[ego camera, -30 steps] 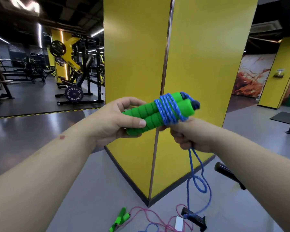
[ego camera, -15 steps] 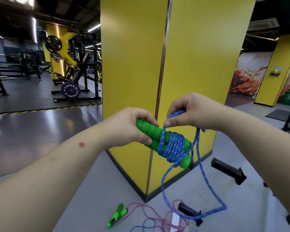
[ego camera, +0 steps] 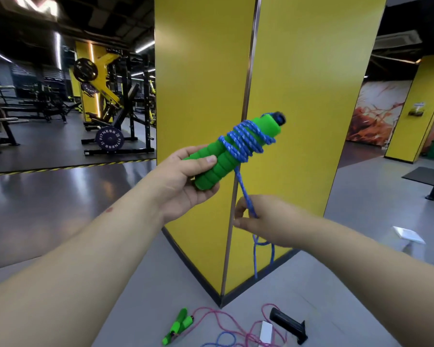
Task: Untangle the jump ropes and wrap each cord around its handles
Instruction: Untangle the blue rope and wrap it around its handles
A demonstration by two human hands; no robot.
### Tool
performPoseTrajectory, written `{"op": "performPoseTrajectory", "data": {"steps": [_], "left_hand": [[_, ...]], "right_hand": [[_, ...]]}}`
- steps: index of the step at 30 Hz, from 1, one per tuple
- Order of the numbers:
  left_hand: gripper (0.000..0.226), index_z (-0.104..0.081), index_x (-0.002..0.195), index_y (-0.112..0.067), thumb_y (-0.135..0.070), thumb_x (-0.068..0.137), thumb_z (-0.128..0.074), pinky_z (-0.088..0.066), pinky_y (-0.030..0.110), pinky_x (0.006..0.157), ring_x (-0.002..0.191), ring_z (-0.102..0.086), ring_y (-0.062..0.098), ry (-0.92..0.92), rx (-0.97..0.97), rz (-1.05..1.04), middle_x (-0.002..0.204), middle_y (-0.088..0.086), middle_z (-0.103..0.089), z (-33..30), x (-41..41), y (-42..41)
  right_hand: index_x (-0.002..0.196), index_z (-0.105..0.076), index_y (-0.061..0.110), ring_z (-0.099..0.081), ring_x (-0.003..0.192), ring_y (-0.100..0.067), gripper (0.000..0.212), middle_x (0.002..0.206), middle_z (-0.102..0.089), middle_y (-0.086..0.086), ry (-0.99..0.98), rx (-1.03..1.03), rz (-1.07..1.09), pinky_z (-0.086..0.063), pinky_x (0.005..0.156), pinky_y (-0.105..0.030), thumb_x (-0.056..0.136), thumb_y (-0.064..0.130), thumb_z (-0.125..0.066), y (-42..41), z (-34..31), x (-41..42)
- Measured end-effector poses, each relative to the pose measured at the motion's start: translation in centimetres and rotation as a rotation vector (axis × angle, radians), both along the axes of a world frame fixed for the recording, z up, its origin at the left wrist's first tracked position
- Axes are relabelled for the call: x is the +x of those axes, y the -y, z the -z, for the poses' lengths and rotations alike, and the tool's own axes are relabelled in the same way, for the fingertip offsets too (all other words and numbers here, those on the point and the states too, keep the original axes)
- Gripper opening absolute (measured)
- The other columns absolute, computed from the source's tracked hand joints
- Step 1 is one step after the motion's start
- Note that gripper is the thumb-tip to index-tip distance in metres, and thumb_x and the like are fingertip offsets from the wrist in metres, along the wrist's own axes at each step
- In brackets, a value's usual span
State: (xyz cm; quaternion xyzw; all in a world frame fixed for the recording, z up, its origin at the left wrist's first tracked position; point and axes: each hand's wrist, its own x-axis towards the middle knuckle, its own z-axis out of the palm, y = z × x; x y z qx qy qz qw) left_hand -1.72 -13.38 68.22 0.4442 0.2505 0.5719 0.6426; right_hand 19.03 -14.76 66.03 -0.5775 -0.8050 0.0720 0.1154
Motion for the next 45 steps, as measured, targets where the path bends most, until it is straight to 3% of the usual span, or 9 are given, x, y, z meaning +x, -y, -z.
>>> {"op": "performPoseTrajectory", "data": {"steps": [2,6,13,18,23,28,32,37,45], "left_hand": [[0.044,-0.061,0.124,-0.008,-0.002,0.084,-0.078,-0.061,0.039,0.072,0.084,-0.071,0.025,-0.083,-0.022,-0.220,0.110,0.013,-0.071,0.8,0.7,-0.5],[0.033,-0.068,0.104,-0.025,-0.015,0.078,-0.086,-0.054,0.027,0.064,0.077,-0.066,0.013,-0.766,0.284,-0.715,0.092,-0.005,-0.069,2.4,0.9,-1.2],[0.034,-0.070,0.100,-0.035,-0.017,0.076,-0.087,-0.050,0.026,0.060,0.082,-0.064,0.012,-1.121,0.429,-0.502,0.092,-0.010,-0.065,1.5,0.7,0.7],[0.040,-0.077,0.094,-0.032,0.000,0.072,-0.089,-0.062,0.041,0.081,0.088,-0.071,0.020,-1.093,0.370,-0.032,0.092,-0.003,-0.072,-0.1,-0.3,2.4],[0.036,-0.075,0.093,-0.024,0.000,0.068,-0.086,-0.056,0.042,0.078,0.089,-0.071,0.025,-0.365,0.189,0.355,0.101,0.005,-0.072,-0.5,-0.8,2.9],[0.030,-0.059,0.103,-0.022,-0.017,0.082,-0.079,-0.046,0.031,0.066,0.064,-0.066,0.014,0.016,-0.020,0.054,0.084,0.001,-0.071,-0.4,1.8,1.4],[0.028,-0.056,0.096,-0.021,-0.022,0.086,-0.082,-0.051,0.030,0.063,0.068,-0.065,0.014,-0.121,-0.063,-0.303,0.086,0.000,-0.072,1.2,3.1,-0.1],[0.031,-0.059,0.095,-0.019,-0.028,0.081,-0.085,-0.058,0.046,0.072,0.077,-0.069,0.024,-0.526,0.205,-0.602,0.092,0.006,-0.072,3.5,3.3,-0.7],[0.032,-0.063,0.096,-0.030,-0.018,0.077,-0.086,-0.059,0.039,0.065,0.076,-0.064,0.018,-0.898,0.411,-0.488,0.091,-0.003,-0.065,3.2,2.6,0.5]], "right_hand": [[0.097,-0.057,0.032,-0.059,0.075,-0.013,0.016,0.082,-0.061,0.009,0.051,0.100,-0.054,-0.051,0.065,-0.034,0.097,0.048,-0.056,1.1,0.0,-1.1],[0.090,-0.059,0.024,-0.052,0.068,-0.015,0.022,0.074,-0.056,0.004,0.158,0.325,-0.150,-0.038,0.053,-0.033,0.098,0.044,-0.056,2.6,-2.2,-1.9],[0.091,-0.074,0.031,-0.051,0.048,0.004,0.013,0.065,-0.061,0.012,-0.181,0.214,-0.077,-0.036,0.046,-0.015,0.088,0.043,-0.073,1.9,-6.4,0.6],[0.088,-0.077,0.034,-0.048,0.044,0.002,0.008,0.057,-0.060,0.021,-0.309,0.153,-0.068,-0.034,0.043,-0.010,0.085,0.041,-0.077,0.7,-7.0,2.5],[0.078,-0.071,0.018,-0.052,0.052,-0.016,0.021,0.065,-0.057,-0.007,-0.754,-0.080,0.015,-0.045,0.046,-0.020,0.097,0.013,-0.063,-0.3,-5.7,2.7],[0.085,-0.072,0.028,-0.038,0.054,-0.016,0.033,0.067,-0.044,0.001,-0.540,-0.097,0.003,-0.034,0.050,-0.029,0.100,0.048,-0.051,-0.1,-0.9,-0.2],[0.089,-0.071,0.026,-0.037,0.052,-0.016,0.032,0.070,-0.046,-0.002,-0.445,-0.182,0.024,-0.032,0.049,-0.027,0.101,0.045,-0.048,0.8,-0.4,-1.8],[0.098,-0.069,0.016,-0.039,0.048,-0.013,0.026,0.062,-0.045,0.002,-0.227,-0.189,-0.007,-0.033,0.045,-0.024,0.097,0.041,-0.059,2.2,-2.5,-2.0],[0.084,-0.074,0.028,-0.052,0.050,-0.011,0.014,0.062,-0.062,0.006,-0.084,0.048,-0.023,-0.043,0.045,-0.024,0.089,0.038,-0.066,3.6,-6.1,-0.6]]}}
